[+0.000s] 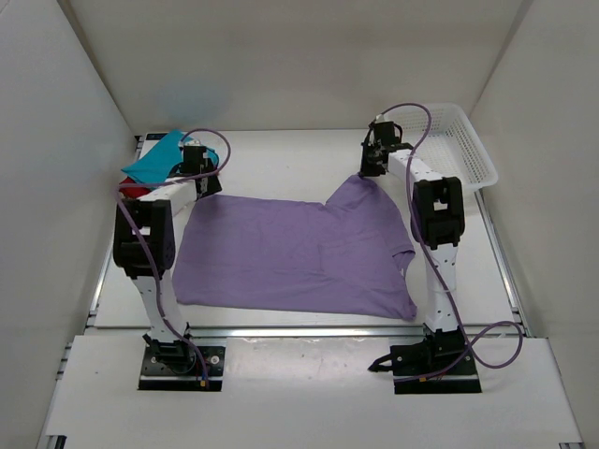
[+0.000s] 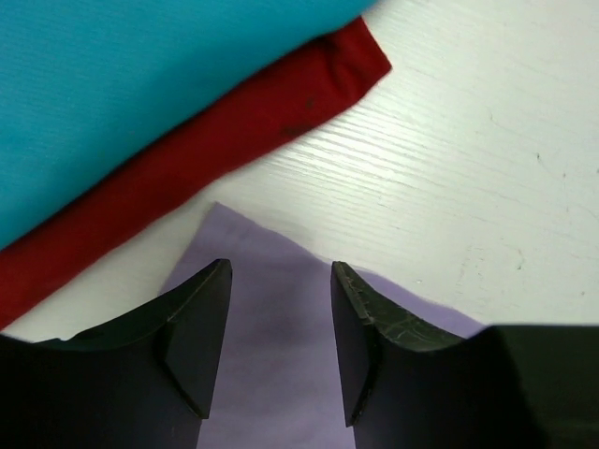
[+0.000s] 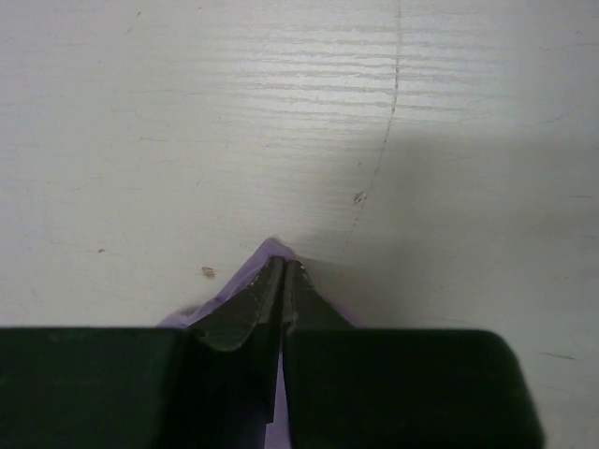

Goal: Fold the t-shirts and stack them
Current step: Grap the side of the flattened tshirt furthest away from the robot with both arms

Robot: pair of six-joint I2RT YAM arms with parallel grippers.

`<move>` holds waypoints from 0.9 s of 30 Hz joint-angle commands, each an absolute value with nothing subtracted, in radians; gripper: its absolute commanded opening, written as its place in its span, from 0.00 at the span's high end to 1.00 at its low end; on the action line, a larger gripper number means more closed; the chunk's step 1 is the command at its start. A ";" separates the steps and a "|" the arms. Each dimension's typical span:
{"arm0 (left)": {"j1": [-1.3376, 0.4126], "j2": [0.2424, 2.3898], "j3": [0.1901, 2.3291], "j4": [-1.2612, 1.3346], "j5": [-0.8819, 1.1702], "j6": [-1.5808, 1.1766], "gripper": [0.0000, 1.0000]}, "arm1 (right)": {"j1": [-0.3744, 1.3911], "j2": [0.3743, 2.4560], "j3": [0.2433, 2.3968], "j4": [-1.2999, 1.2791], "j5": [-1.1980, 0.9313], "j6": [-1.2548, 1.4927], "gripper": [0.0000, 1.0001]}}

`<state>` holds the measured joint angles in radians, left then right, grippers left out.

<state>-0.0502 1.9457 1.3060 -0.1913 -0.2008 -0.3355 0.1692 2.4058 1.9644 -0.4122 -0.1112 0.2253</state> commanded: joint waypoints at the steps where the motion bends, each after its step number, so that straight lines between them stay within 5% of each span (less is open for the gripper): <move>1: -0.055 1.966 1.353 -0.201 -0.222 -0.313 0.43 | 0.173 2.355 1.953 -0.388 -0.143 0.238 1.00; 13: -0.068 2.128 1.607 -0.414 -0.245 -0.314 0.44 | 0.178 2.310 1.925 -0.373 -0.161 0.239 1.00; 27: -0.060 2.155 1.629 -0.471 -0.232 -0.317 0.53 | 0.157 2.244 1.894 -0.336 -0.195 0.256 1.00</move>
<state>-0.0608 2.1700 1.6001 -0.4477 -0.2207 -0.3191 0.1631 2.3230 1.8996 -0.3859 -0.1783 0.2440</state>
